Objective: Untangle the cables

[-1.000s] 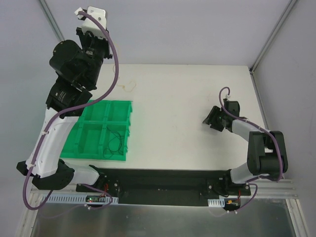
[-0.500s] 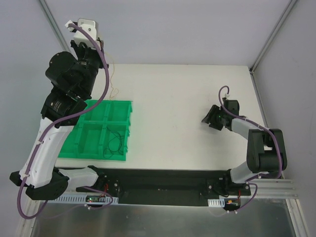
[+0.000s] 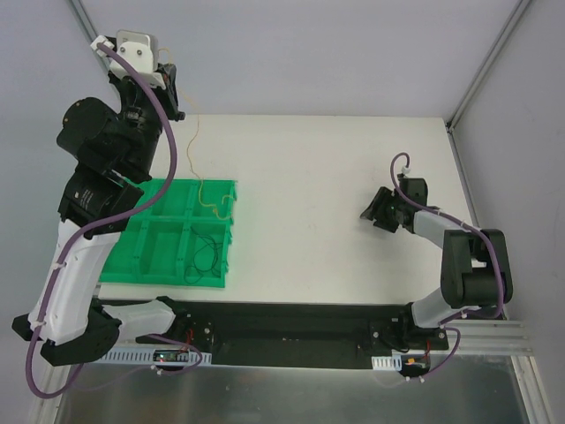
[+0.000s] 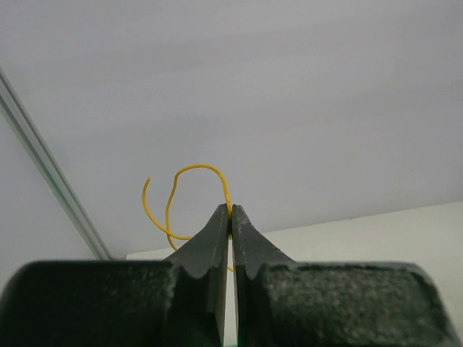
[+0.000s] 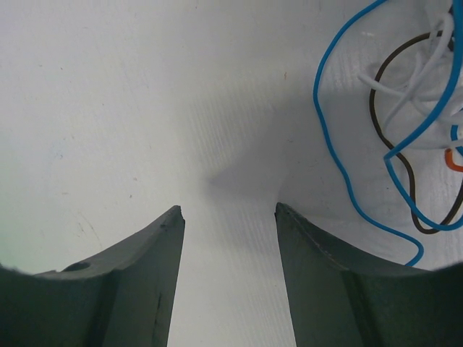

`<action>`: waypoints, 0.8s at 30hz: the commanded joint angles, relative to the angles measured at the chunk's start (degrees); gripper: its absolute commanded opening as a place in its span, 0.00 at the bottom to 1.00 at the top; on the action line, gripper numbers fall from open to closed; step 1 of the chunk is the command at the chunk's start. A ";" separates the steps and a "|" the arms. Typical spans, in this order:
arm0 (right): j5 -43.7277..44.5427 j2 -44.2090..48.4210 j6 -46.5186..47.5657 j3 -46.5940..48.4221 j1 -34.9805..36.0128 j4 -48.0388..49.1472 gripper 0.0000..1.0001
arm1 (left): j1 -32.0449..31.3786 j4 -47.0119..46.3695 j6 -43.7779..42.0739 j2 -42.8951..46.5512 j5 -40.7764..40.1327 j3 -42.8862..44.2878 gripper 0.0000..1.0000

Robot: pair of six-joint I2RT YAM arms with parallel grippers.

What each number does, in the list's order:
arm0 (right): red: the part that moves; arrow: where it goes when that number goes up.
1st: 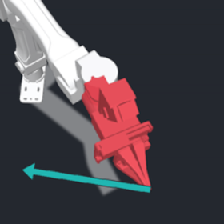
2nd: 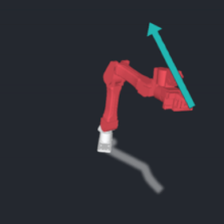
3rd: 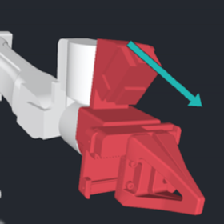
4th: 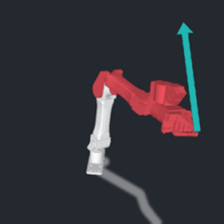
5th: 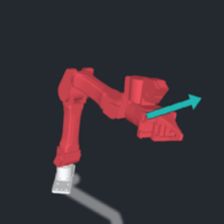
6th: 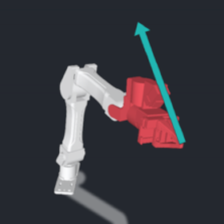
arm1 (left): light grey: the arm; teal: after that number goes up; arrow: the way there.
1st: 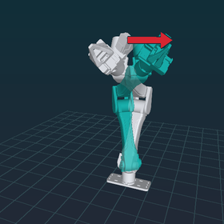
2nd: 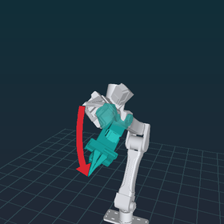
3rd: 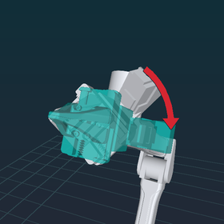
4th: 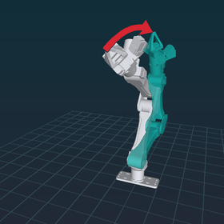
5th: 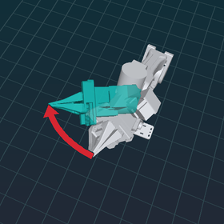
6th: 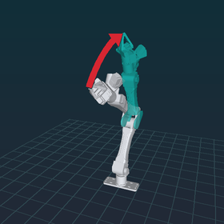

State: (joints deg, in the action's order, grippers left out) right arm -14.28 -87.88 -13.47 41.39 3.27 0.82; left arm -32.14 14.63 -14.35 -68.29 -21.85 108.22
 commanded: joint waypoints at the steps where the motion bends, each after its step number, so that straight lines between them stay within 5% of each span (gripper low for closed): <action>1: -0.48 -1.68 -0.06 2.03 0.16 0.15 0.57 | 0.59 -1.54 0.90 4.12 -1.97 -4.77 0.00; 9: -0.83 -3.00 -0.41 2.21 0.25 0.50 0.57 | 0.59 -1.62 -1.82 2.64 -2.68 -5.05 0.00; 24: -0.66 -3.18 -0.24 2.38 0.25 0.41 0.57 | 0.59 -3.91 -9.73 -10.90 -2.06 18.25 0.00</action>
State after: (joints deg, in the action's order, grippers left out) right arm -15.05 -89.86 -13.76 42.87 3.27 1.91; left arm -32.14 14.09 -21.21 -78.81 -23.90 122.61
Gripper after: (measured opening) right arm 0.568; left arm 0.006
